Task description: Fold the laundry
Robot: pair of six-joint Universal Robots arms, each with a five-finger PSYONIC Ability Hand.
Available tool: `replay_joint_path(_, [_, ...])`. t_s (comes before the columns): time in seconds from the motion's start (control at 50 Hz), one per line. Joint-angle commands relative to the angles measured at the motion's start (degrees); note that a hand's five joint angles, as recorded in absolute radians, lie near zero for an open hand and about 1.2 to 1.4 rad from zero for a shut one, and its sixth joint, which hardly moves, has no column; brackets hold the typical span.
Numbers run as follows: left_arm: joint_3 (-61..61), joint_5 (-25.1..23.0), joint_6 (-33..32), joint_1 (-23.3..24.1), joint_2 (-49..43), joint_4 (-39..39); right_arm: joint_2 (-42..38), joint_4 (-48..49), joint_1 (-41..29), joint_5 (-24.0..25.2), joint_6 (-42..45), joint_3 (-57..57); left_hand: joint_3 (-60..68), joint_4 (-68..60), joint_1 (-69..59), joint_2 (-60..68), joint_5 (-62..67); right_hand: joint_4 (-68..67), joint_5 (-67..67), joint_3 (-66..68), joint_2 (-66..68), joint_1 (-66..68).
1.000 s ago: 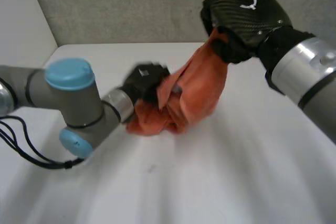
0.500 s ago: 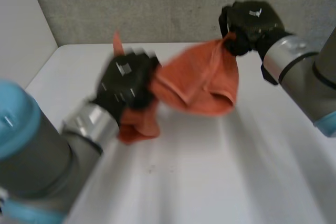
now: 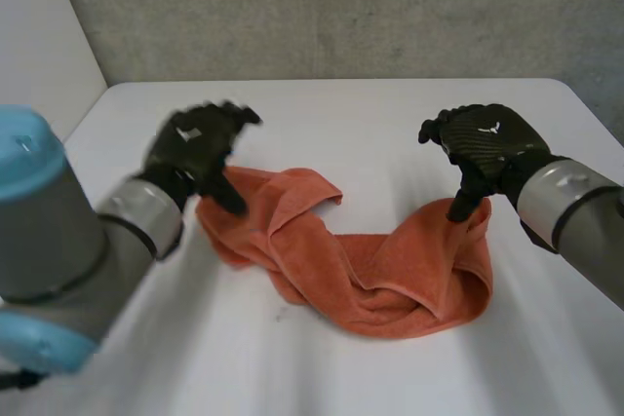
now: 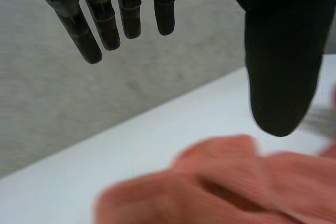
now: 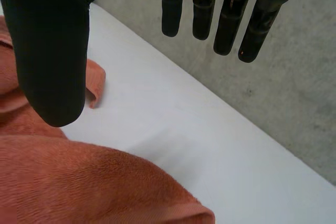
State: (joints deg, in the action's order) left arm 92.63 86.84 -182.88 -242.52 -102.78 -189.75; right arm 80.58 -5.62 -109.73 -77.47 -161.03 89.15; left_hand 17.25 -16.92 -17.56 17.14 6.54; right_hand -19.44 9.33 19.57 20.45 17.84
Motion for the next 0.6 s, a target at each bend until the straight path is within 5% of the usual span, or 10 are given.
replay_joint_path(0.02, [-8.77, -9.92, -0.28, -5.15, -6.02, 4.56, 6.96, 1.49, -1.36, 0.83, 0.1, 9.1, 1.03, -1.37, -0.72, 1.15, 1.75, -1.24, 1.35, 1.11, 0.23, 2.85])
replay_joint_path(0.14, [-16.14, -16.43, -5.7, -5.07, -13.74, 10.08, 3.64, 6.04, -4.95, 0.13, 0.54, 14.98, 0.87, -1.2, -0.56, 0.98, 1.58, -1.25, 1.35, 1.11, 0.23, 2.85])
replay_joint_path(0.5, [-19.85, -14.86, -17.68, -1.11, -23.61, 12.65, -9.29, 15.46, -7.43, -4.53, 3.79, 16.58, 1.2, -1.54, -0.89, 1.32, 1.91, -3.09, 3.2, 2.95, 2.07, 4.69])
replay_joint_path(0.6, [-19.77, -14.77, -19.7, -0.76, -24.57, 12.92, -11.67, 18.53, -7.69, -4.62, 4.06, 15.79, 13.28, -13.61, -12.97, 13.39, 13.99, -22.84, 22.95, 22.71, 21.83, 24.45])
